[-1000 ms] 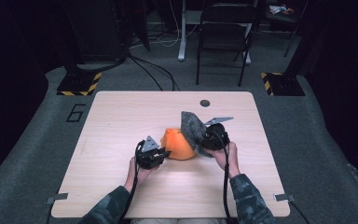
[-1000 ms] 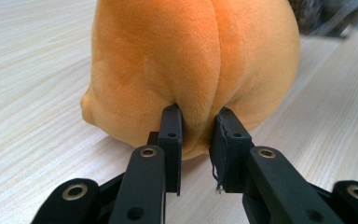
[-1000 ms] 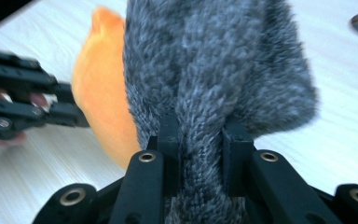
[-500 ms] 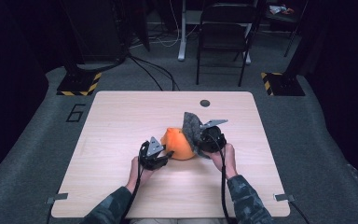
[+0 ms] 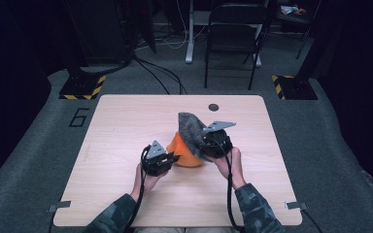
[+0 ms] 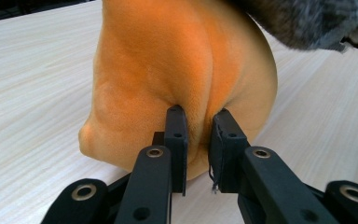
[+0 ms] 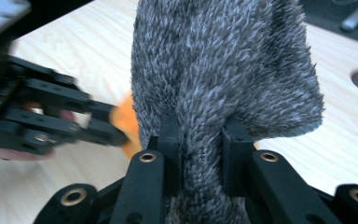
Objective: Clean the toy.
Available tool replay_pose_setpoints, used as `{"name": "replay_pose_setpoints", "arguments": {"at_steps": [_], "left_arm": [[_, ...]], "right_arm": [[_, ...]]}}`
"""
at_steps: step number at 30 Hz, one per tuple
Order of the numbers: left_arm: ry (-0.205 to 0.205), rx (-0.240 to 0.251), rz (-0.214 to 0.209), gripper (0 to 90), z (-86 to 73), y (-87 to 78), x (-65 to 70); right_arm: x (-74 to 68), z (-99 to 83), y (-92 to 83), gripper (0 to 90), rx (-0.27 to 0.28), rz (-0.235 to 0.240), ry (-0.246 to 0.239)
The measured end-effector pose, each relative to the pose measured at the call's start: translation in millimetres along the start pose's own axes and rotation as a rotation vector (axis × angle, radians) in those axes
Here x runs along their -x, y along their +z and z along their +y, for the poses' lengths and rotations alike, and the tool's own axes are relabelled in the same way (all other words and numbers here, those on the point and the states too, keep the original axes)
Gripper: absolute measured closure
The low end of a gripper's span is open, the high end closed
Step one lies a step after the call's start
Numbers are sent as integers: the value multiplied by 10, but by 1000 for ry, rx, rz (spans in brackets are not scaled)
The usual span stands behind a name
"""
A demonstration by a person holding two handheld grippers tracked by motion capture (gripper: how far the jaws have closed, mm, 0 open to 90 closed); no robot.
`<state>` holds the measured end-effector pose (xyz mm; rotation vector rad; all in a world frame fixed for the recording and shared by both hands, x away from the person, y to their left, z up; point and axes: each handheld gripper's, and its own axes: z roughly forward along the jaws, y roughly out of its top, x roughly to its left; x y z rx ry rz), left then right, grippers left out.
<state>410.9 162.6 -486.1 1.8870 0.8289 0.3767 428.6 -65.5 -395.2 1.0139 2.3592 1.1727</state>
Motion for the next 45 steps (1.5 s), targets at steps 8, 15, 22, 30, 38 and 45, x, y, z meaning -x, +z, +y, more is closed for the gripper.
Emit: {"name": "replay_pose_setpoints", "arguments": {"at_steps": [8, 15, 22, 30, 38, 45], "left_arm": [[27, -39, -2, 766, -43, 35, -41], [19, -36, -1, 762, -62, 39, -67], [27, -31, -7, 754, -78, 40, -84], [22, -29, -10, 752, -91, 35, -96], [19, -26, -6, 751, -100, 26, -105], [24, -26, -4, 751, -99, 25, -90]], "right_arm": [[-69, -106, 244, 734, -59, -66, -63], [69, -160, 235, 733, -96, -103, -47], [315, -285, 280, 731, -158, -134, 14], [609, -547, 463, 731, -284, -153, 110], [635, -516, 421, 742, -280, -162, 120], [462, -225, 86, 743, -108, -117, 94]]}}
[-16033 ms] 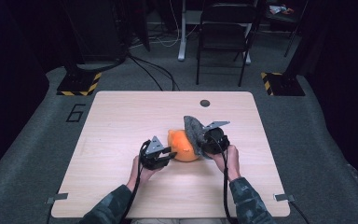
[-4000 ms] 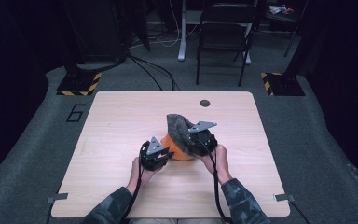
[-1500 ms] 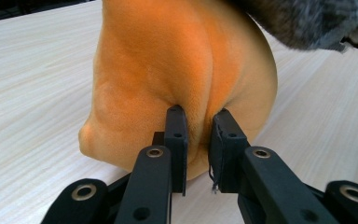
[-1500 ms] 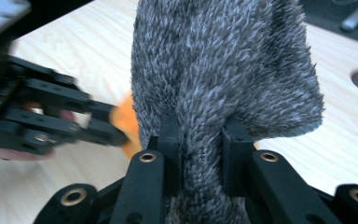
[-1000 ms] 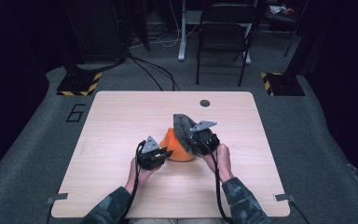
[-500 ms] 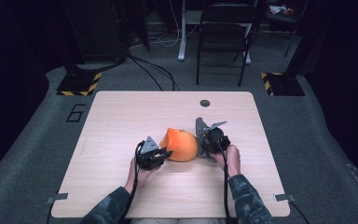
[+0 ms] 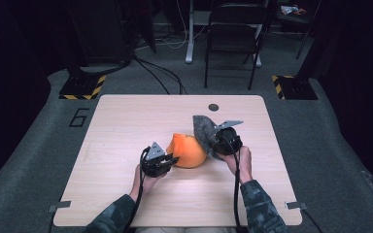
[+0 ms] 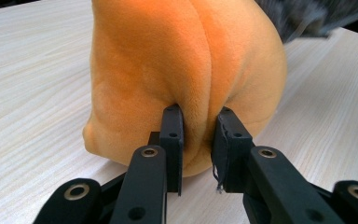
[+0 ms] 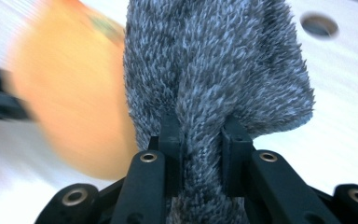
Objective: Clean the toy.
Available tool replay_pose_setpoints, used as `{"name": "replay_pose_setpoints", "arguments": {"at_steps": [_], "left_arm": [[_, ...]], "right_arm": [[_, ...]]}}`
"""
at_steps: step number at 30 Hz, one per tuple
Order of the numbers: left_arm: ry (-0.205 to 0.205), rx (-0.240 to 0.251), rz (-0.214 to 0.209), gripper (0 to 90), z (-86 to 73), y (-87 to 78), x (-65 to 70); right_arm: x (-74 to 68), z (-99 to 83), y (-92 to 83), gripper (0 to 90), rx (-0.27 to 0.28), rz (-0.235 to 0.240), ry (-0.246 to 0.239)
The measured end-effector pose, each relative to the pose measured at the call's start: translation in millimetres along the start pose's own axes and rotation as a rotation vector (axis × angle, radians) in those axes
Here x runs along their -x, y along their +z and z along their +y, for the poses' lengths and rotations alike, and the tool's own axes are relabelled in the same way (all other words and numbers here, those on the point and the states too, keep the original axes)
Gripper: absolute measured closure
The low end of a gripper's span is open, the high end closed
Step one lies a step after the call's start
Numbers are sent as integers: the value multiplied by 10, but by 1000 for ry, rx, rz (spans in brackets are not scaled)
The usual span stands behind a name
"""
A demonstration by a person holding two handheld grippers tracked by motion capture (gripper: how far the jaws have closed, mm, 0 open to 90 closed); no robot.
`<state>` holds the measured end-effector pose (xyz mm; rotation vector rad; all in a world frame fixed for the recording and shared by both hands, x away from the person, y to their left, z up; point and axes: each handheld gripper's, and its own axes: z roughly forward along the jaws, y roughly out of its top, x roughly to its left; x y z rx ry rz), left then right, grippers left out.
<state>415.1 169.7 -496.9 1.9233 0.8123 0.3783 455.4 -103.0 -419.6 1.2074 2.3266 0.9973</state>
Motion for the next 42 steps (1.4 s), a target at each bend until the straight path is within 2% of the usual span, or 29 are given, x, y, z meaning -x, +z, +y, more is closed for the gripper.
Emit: {"name": "replay_pose_setpoints", "arguments": {"at_steps": [2, 3, 4, 7, 8, 10, 11, 13, 17, 18, 20, 27, 30, 34, 36, 39, 42], "left_arm": [[13, 0, 5, 751, 6, 2, 16], [23, -2, 5, 751, 9, 1, 17], [13, 2, 4, 751, 8, 5, 29], [12, -1, 4, 751, 5, 3, 48], [23, 4, 9, 751, 7, 6, 47], [38, -2, 8, 751, 9, 2, 41], [36, -1, 10, 751, 7, 4, 43], [41, -3, 11, 750, 8, 5, 48], [49, -5, 11, 751, 10, 4, 41], [34, -7, 3, 751, 6, 3, 39], [29, 0, 7, 750, 1, 7, 35], [26, -2, 0, 750, 1, 5, 28], [24, -2, -2, 750, -1, 5, 22], [23, -4, -6, 750, -3, 3, 16], [14, -1, -8, 750, -5, 4, 16], [15, -4, -10, 749, -4, -1, 6], [-1, 2, -15, 749, -11, 0, -7]], "right_arm": [[-86, 55, -79, 742, 42, 29, -17], [-143, 77, -111, 741, 45, 39, -29], [-199, 100, -128, 741, 59, 55, -44], [-380, 142, -141, 739, 87, 100, -79], [-434, 151, -129, 738, 91, 113, -94], [-541, 157, -82, 736, 76, 101, -130], [-587, 147, -37, 735, 61, 76, -155], [-597, 123, 20, 734, 46, 53, -163], [-502, 102, 21, 733, 24, 27, -159], [-489, 94, 17, 733, 7, 18, -142], [-389, 72, 53, 733, -2, 27, -132], [-138, -33, 153, 732, -77, -9, -76], [-33, -97, 215, 732, -119, -16, -37], [44, -190, 338, 732, -176, -43, -24], [81, -239, 416, 732, -211, -46, -2], [106, -295, 509, 730, -249, -63, -6], [136, -303, 522, 731, -253, -66, -5]]}}
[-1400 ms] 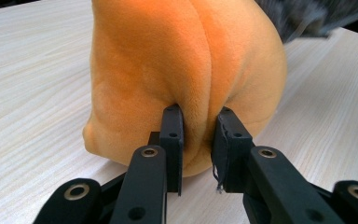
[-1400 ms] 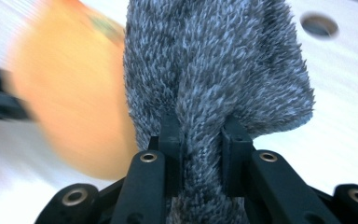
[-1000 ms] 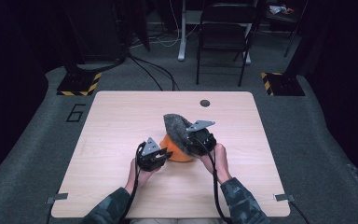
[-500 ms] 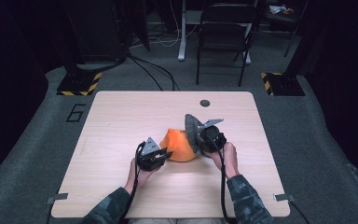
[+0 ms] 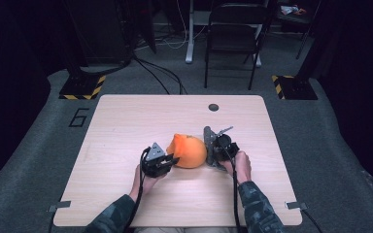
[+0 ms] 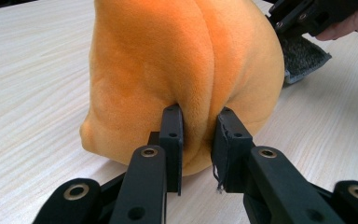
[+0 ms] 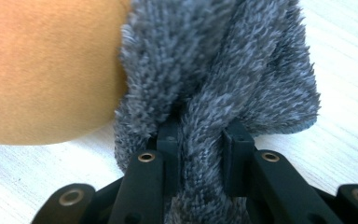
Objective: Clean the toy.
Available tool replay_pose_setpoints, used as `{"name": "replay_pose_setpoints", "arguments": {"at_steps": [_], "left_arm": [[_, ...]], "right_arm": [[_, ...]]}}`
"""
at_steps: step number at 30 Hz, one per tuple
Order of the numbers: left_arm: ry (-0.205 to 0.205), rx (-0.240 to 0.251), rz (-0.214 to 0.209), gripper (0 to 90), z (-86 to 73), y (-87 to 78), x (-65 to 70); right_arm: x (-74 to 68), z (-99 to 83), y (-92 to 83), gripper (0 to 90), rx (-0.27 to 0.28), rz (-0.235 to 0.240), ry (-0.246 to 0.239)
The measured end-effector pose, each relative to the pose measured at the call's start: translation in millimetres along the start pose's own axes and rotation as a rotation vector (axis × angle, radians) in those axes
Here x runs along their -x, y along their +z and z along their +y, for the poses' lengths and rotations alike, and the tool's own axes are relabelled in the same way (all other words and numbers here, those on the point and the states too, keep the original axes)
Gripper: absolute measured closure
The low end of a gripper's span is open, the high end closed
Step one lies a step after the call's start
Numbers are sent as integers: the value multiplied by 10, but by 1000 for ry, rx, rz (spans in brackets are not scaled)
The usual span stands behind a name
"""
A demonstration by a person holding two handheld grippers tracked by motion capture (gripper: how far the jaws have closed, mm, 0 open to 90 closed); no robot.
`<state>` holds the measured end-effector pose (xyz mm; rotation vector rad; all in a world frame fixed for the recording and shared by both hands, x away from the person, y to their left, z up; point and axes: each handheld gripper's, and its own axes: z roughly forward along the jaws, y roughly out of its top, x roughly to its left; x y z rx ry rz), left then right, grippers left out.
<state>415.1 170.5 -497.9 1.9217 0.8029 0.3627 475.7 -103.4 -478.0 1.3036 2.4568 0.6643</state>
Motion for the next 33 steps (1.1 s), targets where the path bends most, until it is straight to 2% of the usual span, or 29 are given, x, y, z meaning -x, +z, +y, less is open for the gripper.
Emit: {"name": "replay_pose_setpoints", "arguments": {"at_steps": [2, 5, 8, 10, 12, 15, 16, 18, 19, 20, 22, 26, 28, 29, 31, 33], "left_arm": [[-1, -2, 3, 749, -2, -5, -11], [-7, -1, 4, 748, -6, -8, -28], [-6, -1, 4, 747, -3, -5, -26], [-7, 1, 6, 747, -3, -3, -24], [-3, -1, 7, 746, -2, -6, -29], [4, -5, 9, 739, -2, -8, -35], [5, -3, 10, 735, -2, -9, -36], [12, -6, 10, 712, 7, -21, -38], [30, -13, 11, 689, 17, -31, -44], [31, -8, 17, 659, 23, -33, -32], [72, -31, 30, 594, 40, -48, -31], [119, -63, 77, 462, 41, -33, -17], [148, -80, 77, 408, 31, 17, 12], [148, -80, 77, 385, 31, 17, 12], [185, -88, 98, 376, 24, 69, 70], [189, -83, 107, 450, 14, 85, 82]], "right_arm": [[12, 18, -66, 732, 5, 0, 7], [54, 64, -282, 735, 89, 5, 8], [42, 122, -560, 736, 198, 50, 23], [-9, 152, -682, 736, 245, 89, 34], [-92, 182, -724, 736, 269, 139, -1], [-236, 218, -625, 736, 227, 168, -42], [-272, 224, -584, 737, 205, 156, -56], [-317, 219, -519, 737, 196, 133, -57], [-317, 218, -506, 737, 195, 125, -60], [-315, 217, -502, 737, 195, 111, -63], [-305, 210, -491, 737, 195, 114, -58], [-290, 203, -442, 737, 196, 92, -66], [-282, 200, -436, 737, 205, 95, -61], [-282, 200, -436, 737, 205, 95, -61], [-294, 201, -439, 737, 206, 98, -65], [-306, 201, -439, 737, 210, 95, -65]]}}
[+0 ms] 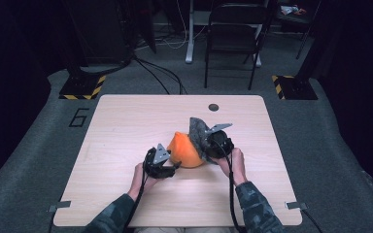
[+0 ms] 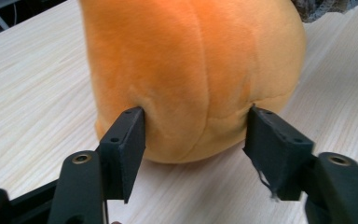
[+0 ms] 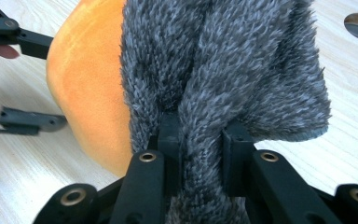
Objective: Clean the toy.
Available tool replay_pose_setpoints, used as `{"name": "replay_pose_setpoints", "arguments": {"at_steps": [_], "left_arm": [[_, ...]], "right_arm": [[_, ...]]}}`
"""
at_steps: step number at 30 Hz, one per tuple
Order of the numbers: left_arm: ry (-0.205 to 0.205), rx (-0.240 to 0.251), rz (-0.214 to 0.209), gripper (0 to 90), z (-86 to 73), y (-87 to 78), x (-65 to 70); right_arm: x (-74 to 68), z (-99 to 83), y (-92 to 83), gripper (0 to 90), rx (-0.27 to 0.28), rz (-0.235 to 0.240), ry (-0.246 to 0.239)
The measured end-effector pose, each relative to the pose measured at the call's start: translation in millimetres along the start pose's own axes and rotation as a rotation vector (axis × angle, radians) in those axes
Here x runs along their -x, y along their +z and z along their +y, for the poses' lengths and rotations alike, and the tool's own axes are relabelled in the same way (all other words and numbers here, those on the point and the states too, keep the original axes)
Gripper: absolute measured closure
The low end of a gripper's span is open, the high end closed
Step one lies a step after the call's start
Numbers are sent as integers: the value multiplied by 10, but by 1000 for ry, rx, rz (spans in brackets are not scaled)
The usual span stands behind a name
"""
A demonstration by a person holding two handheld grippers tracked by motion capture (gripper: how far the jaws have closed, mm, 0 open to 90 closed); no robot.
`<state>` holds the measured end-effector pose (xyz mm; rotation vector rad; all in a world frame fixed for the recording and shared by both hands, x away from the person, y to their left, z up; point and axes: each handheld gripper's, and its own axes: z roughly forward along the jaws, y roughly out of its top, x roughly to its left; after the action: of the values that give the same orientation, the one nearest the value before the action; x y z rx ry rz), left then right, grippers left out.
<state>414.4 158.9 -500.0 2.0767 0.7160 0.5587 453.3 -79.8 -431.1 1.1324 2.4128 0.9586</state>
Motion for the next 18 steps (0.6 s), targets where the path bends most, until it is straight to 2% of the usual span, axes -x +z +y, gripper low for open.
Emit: {"name": "replay_pose_setpoints", "arguments": {"at_steps": [1, 3, 4, 6, 7, 8, 10, 12, 13, 15, 16, 18], "left_arm": [[-17, 18, 9, 506, -25, 27, 9], [-24, 22, 7, 619, -33, 26, -3], [-38, 31, 3, 619, -39, 23, -13], [-50, 37, 1, 699, -41, 13, -21], [-53, 41, -2, 718, -40, 7, -25], [-71, 49, -7, 743, -31, -13, -38], [-77, 51, -13, 747, -24, -28, -50], [-114, 66, -39, 754, -5, -59, -68], [-109, 66, -38, 754, 4, -71, -75], [-155, 80, -57, 755, 16, -81, -47], [-148, 64, -68, 754, 27, -90, -40], [-153, 63, -72, 754, 26, -86, -36]], "right_arm": [[-2, 1, 0, 737, 1, 1, -2], [2, 0, 1, 737, 2, 6, 2], [8, 1, -1, 737, 0, 11, 1], [12, 4, -12, 737, 6, 11, 12], [27, 11, -21, 738, 10, 15, 2], [30, 32, -70, 738, 26, 15, 17], [32, 49, -102, 738, 40, 17, 12], [1, 86, -198, 738, 68, 22, 4], [-20, 105, -244, 738, 78, 34, 1], [-109, 161, -321, 737, 114, 63, -11], [-147, 175, -329, 737, 125, 79, -11], [-184, 187, -324, 736, 130, 91, -24]]}}
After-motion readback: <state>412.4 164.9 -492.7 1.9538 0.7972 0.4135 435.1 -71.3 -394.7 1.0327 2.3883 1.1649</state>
